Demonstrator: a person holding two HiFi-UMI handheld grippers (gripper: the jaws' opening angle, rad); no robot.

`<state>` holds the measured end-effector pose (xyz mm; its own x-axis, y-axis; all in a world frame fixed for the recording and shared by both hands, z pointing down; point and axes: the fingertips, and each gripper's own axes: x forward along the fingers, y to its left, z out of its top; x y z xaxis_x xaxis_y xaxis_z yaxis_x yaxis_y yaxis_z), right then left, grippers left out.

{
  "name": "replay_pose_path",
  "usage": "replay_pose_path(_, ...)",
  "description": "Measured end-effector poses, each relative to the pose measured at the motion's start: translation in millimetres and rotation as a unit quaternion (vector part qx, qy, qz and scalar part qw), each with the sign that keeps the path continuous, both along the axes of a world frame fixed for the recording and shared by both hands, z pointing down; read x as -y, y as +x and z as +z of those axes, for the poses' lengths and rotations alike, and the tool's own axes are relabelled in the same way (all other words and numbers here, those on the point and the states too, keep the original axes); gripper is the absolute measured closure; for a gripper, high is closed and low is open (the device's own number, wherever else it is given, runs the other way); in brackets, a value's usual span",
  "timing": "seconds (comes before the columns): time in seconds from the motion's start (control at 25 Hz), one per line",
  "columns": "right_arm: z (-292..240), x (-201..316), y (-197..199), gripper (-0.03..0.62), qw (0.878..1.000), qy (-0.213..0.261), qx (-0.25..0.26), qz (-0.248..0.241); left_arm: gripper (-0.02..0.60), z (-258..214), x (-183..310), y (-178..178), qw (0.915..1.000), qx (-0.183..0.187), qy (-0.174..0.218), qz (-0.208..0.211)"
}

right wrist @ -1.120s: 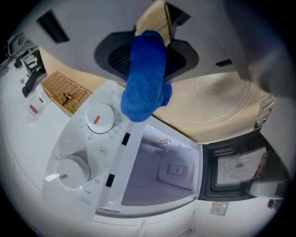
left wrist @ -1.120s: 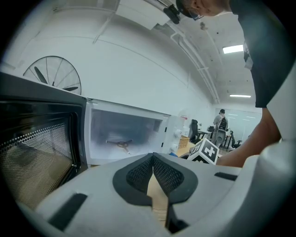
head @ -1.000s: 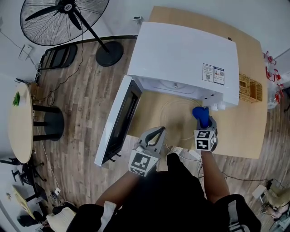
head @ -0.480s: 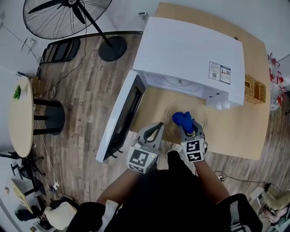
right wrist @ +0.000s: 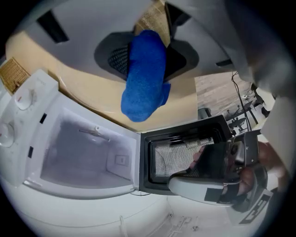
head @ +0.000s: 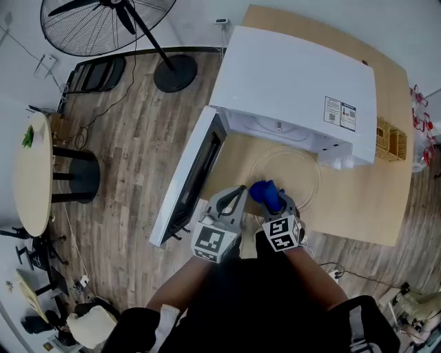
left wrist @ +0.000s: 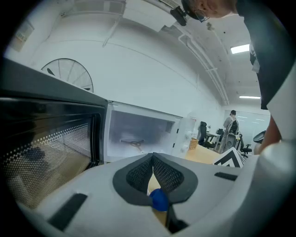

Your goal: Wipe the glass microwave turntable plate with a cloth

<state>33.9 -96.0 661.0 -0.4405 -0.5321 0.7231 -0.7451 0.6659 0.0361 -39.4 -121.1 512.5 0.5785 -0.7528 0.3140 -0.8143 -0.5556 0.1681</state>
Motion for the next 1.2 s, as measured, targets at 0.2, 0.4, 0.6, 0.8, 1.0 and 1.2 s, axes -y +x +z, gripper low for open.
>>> replay_pose_path(0.2, 0, 3, 14, 0.448, 1.0, 0.008, -0.02, 0.017, 0.575, -2, 2, 3, 1.0, -0.002, 0.004, 0.005)
replay_pose_path(0.4, 1, 12, 56, 0.448, 0.997, 0.015, -0.04, 0.059, 0.575, -2, 1, 14, 0.9998, -0.005, 0.004, 0.018)
replay_pose_path(0.6, 1, 21, 107, 0.448, 0.991, 0.022, -0.064, 0.113, 0.575, -4, 0, 24, 0.9995, -0.007, 0.004, 0.031)
replay_pose_path(0.8, 1, 26, 151, 0.448, 0.984, 0.033, -0.097, 0.145, 0.575, -5, 0, 31, 0.9992, -0.005, 0.006, 0.04)
replay_pose_path(1.0, 1, 30, 182, 0.448, 0.979, 0.038, -0.117, 0.161, 0.575, -6, 1, 40, 0.9988, 0.004, 0.009, 0.048)
replay_pose_path(1.2, 2, 31, 185, 0.448, 0.979, 0.038, -0.112, 0.167, 0.575, -6, 2, 41, 0.9989, 0.004, 0.012, 0.046)
